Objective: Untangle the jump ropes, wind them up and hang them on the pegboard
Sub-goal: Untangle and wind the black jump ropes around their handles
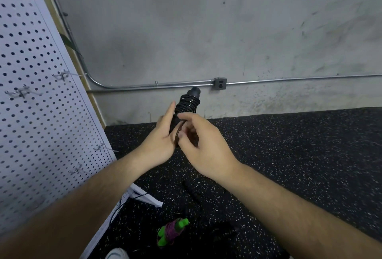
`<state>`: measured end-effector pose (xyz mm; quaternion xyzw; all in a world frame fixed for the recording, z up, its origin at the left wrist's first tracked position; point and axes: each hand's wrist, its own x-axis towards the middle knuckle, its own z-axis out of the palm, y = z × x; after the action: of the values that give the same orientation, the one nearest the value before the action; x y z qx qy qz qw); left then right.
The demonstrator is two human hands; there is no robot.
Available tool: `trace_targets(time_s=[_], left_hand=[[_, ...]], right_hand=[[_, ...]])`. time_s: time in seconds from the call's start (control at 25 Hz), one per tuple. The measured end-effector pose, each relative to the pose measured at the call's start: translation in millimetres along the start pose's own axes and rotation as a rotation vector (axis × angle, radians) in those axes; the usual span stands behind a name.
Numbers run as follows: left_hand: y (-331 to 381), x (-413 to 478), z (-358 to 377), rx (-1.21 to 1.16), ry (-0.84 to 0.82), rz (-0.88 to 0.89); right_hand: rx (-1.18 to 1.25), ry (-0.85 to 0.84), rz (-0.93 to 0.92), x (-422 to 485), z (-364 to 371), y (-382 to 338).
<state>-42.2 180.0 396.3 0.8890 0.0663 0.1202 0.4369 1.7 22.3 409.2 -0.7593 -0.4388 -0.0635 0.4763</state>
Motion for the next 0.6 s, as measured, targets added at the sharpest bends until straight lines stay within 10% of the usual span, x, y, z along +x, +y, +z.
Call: trace_targets(time_s=[0.28,0.6], left_hand=[[15,4,9,-0.458,0.149,-0.098],[15,2,6,-0.732,0.09,-0.116]], right_hand=[[-0.217,-0.323,-0.173,6,-10,16],[-0.339,0.03,-0.394,25,-16,36]])
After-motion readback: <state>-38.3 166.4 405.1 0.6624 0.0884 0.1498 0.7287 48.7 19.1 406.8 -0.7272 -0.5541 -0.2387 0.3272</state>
